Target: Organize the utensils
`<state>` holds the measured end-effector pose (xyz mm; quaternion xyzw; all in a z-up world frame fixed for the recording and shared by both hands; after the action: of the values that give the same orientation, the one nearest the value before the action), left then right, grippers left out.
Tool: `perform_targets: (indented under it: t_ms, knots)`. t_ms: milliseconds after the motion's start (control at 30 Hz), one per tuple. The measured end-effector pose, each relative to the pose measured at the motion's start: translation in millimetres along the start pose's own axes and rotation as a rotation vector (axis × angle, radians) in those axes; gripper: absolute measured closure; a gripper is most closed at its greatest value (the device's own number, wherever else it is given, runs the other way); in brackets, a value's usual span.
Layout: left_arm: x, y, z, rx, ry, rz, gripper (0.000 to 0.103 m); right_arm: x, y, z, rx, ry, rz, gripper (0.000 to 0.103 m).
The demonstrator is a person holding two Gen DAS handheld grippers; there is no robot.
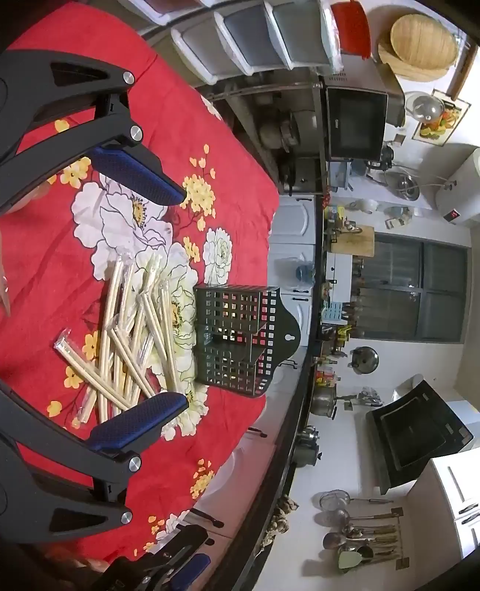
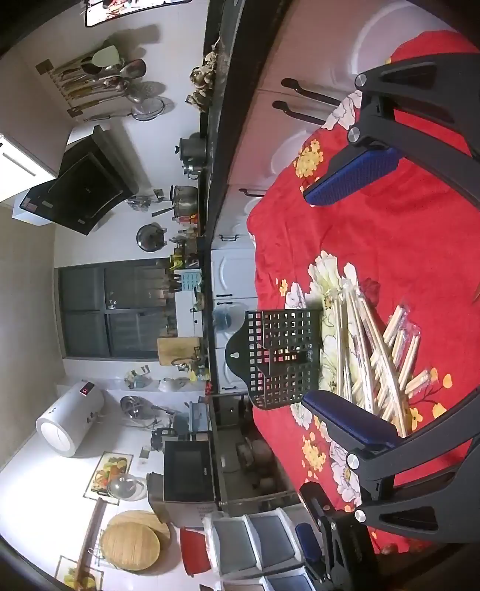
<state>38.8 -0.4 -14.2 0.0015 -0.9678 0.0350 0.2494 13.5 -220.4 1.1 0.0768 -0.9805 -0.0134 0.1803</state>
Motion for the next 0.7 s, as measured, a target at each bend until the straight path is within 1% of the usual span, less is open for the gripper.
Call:
perform_targets:
  t_ms: [300,333,667,700]
  knots:
    - [-2.0,2.2,-0.2,0.002,-0.009,0.004,0.009,3.9,0.6,1.0,0.003,-0.003,0.002,0.006]
    - [3.4,1.6,-2.9,0.005,-0.008,0.004,0.009,3.9,0.3,0.9,0.005,-0.003,0.002,0.006]
    - [6.5,0.1,-4.6,0.006,-0.013,0.002,0.009,3.7,1.4,0.2,0.008,-0.01,0.002,0.006]
    - [6.7,-0.1,-5.0,0.006,-0.014,0.001,0.009,5.8,1.3,-3.7,0.007,-0.011,0.002,0.006]
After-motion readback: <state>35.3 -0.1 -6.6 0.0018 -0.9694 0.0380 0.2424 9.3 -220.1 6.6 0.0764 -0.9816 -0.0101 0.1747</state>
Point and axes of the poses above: each gripper's, at about its wrist camera, not at the fingertips, and x roughly against the way its jaws point, y to its left, z to its underside, the point moved 4 cm from there along -x, roughly the way its jaws point, and after that the axes turned 10 degrees about y, right-handed, at the moved point
